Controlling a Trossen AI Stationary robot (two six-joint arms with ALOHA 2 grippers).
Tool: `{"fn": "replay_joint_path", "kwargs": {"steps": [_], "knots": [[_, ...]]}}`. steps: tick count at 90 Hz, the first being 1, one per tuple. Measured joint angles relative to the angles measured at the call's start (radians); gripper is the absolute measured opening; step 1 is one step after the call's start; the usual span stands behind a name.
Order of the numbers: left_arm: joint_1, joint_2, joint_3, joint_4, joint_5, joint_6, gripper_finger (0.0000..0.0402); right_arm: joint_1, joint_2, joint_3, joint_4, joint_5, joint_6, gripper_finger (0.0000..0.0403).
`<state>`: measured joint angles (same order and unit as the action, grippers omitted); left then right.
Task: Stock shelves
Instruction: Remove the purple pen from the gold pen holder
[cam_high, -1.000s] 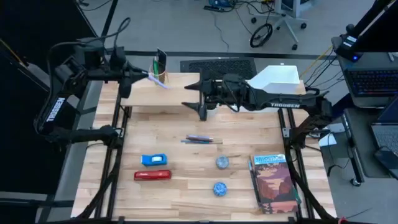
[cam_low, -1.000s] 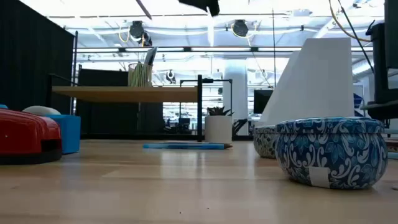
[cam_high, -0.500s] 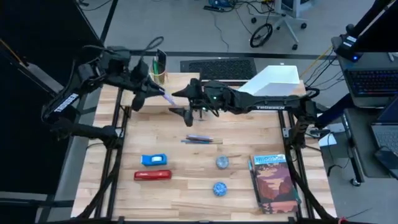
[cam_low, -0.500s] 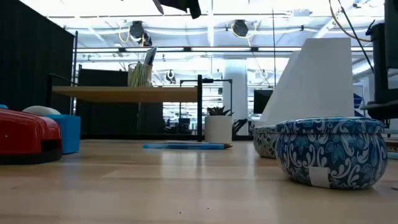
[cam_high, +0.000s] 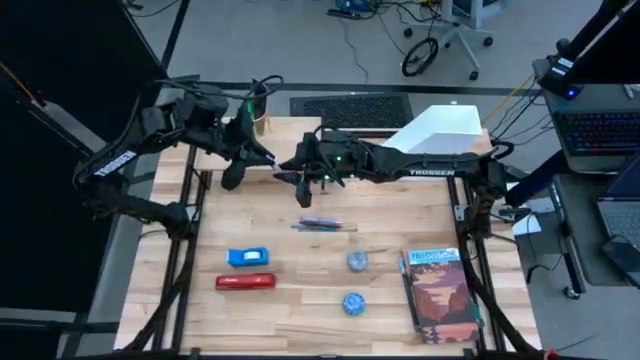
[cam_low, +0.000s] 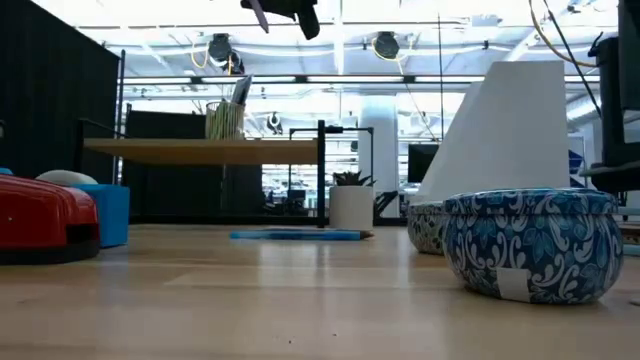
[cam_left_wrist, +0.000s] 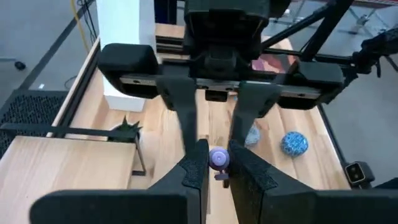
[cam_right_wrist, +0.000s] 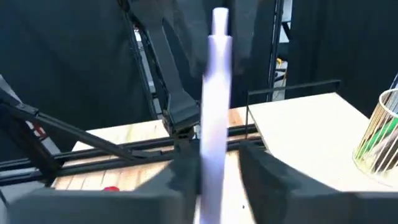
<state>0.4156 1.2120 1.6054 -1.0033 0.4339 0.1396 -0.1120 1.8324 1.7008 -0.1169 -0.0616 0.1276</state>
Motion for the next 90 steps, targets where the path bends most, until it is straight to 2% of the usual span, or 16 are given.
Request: {"fn": "replay_joint_path", "kwargs": {"steps": [8, 26, 38, 58, 70, 90], "knots": [[0.000, 0.000, 0.000, -0.006, -0.001, -0.001, 0.0032, 0.000, -0.001, 0.000, -0.021, -0.001, 0.000, 0.0020], [0.000, 0.001, -0.001, -0.013, -0.002, -0.002, 0.0032, 0.002, -0.003, 0.003, -0.054, -0.001, 0.023, 0.0030], [-0.001, 0.003, -0.003, -0.023, -0.026, 0.013, 0.0038, 0.008, -0.005, 0.005, -0.106, 0.003, 0.025, 0.0021], [0.001, -0.003, 0.001, -0.088, -0.213, 0.061, 0.0117, 0.020, 0.000, -0.003, -0.335, 0.008, 0.034, 0.0021], [0.002, -0.001, 0.000, -0.134, -0.280, 0.077, 0.0167, 0.022, -0.002, -0.027, -0.463, 0.014, 0.044, 0.0023], [0.003, -0.008, 0.000, -0.167, -0.388, 0.079, 0.0200, 0.040, -0.001, -0.187, -0.449, 0.009, 0.032, 0.0023]]}}
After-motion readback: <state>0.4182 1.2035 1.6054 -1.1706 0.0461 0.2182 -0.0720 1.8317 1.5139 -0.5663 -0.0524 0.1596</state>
